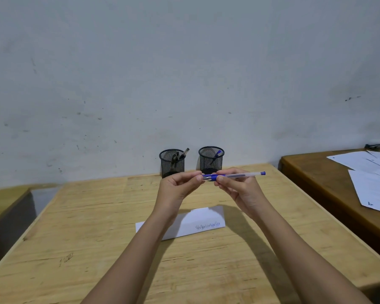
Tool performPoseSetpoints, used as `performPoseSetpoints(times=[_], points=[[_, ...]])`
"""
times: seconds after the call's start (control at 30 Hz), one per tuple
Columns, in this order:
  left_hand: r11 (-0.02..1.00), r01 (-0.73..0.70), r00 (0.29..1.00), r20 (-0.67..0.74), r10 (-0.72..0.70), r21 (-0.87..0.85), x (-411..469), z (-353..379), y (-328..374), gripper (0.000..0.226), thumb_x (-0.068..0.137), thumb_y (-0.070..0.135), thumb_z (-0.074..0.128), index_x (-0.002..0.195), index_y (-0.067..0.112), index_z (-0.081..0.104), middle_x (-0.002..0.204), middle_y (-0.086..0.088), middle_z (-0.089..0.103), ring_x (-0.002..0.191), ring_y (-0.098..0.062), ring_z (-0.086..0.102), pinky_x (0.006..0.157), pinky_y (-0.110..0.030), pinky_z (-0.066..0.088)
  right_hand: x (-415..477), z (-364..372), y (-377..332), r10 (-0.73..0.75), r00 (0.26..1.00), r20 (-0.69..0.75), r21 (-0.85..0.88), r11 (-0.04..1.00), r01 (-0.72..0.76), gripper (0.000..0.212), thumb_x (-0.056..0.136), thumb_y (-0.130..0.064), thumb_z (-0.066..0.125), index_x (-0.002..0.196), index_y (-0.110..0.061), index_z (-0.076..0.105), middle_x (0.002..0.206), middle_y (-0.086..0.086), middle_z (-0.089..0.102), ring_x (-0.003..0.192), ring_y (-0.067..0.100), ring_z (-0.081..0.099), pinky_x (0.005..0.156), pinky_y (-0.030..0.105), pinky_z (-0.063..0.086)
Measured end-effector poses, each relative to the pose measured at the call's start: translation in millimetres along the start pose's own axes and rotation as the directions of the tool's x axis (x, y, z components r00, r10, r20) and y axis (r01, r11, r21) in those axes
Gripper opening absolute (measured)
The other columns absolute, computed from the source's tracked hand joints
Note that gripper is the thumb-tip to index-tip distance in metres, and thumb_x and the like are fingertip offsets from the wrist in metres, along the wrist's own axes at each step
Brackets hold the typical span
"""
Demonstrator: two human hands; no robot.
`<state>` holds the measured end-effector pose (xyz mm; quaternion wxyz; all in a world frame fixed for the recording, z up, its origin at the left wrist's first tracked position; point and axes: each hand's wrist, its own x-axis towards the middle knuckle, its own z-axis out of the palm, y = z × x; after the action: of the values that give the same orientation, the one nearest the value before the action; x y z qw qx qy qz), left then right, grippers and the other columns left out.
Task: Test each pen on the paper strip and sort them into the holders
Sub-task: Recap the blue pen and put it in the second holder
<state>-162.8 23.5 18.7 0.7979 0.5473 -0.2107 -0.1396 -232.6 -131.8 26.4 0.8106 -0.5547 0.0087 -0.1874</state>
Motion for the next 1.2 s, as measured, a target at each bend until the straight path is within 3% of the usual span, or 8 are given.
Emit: performPoseSetpoints(times=[0.2, 0.37, 0.53, 0.7, 0.9, 1.0, 1.1, 1.2], points=[[0.999, -0.037, 0.999, -0.019, 0.037, 0.008, -2, 8, -1, 0.011, 0.078, -0.005, 0.066, 0.087, 0.001, 0.07, 0.074, -0.008, 0.074, 0.07, -0.015, 0.071, 0.068, -0.016, 0.055, 0, -2, 4, -0.032, 0.999, -0.016, 0.009, 0.999, 0.032, 0.022, 0.058, -0.003, 0.071, 0.078, -0.001, 0.065, 0.067, 0.009, 0.071, 0.059, 0.014, 0.068, 0.059, 0.017, 0.053], [0.979, -0.087, 0.996, 0.045, 0.08, 0.183, 1, -2, 2, 0.015, 0.073, 0.002, 0.073, 0.077, 0.016, 0.077, 0.08, -0.007, 0.075, 0.08, -0.019, 0.069, 0.078, -0.023, 0.056, 3, -12, -6, 0.011, 0.998, 0.061, -0.167, 0.986, 0.0, 0.03, 0.054, -0.008, 0.084, 0.082, -0.004, 0.072, 0.079, 0.011, 0.073, 0.072, 0.017, 0.068, 0.068, 0.02, 0.053], [0.956, -0.09, 0.995, -0.024, 0.1, 0.28, 17, -14, 14, 0.014, 0.073, 0.003, 0.074, 0.08, 0.014, 0.076, 0.077, -0.003, 0.075, 0.079, -0.017, 0.068, 0.079, -0.024, 0.054, 9, -28, -11, -0.069, 0.995, -0.072, -0.148, 0.987, 0.057, 0.015, 0.066, -0.002, 0.073, 0.081, -0.002, 0.072, 0.08, 0.009, 0.075, 0.07, 0.014, 0.067, 0.068, 0.018, 0.053], [0.902, -0.141, 0.985, -0.033, 0.169, 0.408, 39, -3, 27, 0.011, 0.076, 0.006, 0.074, 0.086, 0.01, 0.074, 0.082, -0.009, 0.073, 0.076, -0.018, 0.062, 0.072, -0.03, 0.049, 18, -37, -5, -0.108, 0.992, -0.058, -0.562, 0.825, 0.057, 0.019, 0.065, 0.003, 0.079, 0.072, -0.014, 0.074, 0.069, -0.001, 0.074, 0.066, 0.01, 0.068, 0.066, 0.023, 0.055], [0.83, -0.286, 0.957, 0.104, 0.27, 0.478, 78, 46, 35, 0.007, 0.078, 0.014, 0.074, 0.085, 0.017, 0.074, 0.08, 0.005, 0.073, 0.076, -0.004, 0.068, 0.079, -0.019, 0.053, 43, -41, -7, -0.123, 0.992, 0.009, -0.768, 0.635, 0.086, 0.022, 0.069, 0.001, 0.077, 0.074, -0.019, 0.07, 0.077, 0.01, 0.071, 0.067, 0.014, 0.066, 0.069, 0.025, 0.055], [0.746, -0.283, 0.95, 0.071, 0.304, 0.603, 98, 50, 25, 0.01, 0.084, 0.022, 0.068, 0.088, 0.015, 0.072, 0.082, 0.005, 0.07, 0.079, -0.007, 0.065, 0.075, -0.021, 0.05, 63, -57, -9, -0.247, 0.96, -0.135, -0.665, 0.741, 0.097, 0.021, 0.071, 0.005, 0.073, 0.076, -0.014, 0.063, 0.077, 0.008, 0.067, 0.07, 0.021, 0.065, 0.071, 0.03, 0.057], [0.499, -0.211, 0.972, 0.128, 0.195, 0.84, 118, 42, 3, 0.016, 0.085, 0.029, 0.065, 0.083, 0.014, 0.06, 0.082, 0.004, 0.056, 0.085, -0.02, 0.056, 0.065, -0.024, 0.039, 92, -72, -13, -0.231, 0.927, -0.295, -0.361, 0.925, 0.116, 0.023, 0.078, 0.007, 0.064, 0.084, -0.01, 0.05, 0.085, 0.011, 0.058, 0.087, 0.029, 0.065, 0.081, 0.032, 0.057], [0.372, -0.126, 0.991, 0.13, 0.015, 0.92, 142, 33, -27, 0.053, 0.083, 0.042, 0.065, 0.116, 0.005, 0.048, 0.116, -0.003, 0.049, 0.118, -0.025, 0.045, 0.089, -0.028, 0.037, 128, -76, -11, -0.181, 0.914, -0.362, -0.18, 0.976, 0.122, 0.016, 0.087, 0.001, 0.055, 0.086, -0.012, 0.047, 0.096, 0.014, 0.052, 0.096, 0.028, 0.067, 0.081, 0.027, 0.057]])
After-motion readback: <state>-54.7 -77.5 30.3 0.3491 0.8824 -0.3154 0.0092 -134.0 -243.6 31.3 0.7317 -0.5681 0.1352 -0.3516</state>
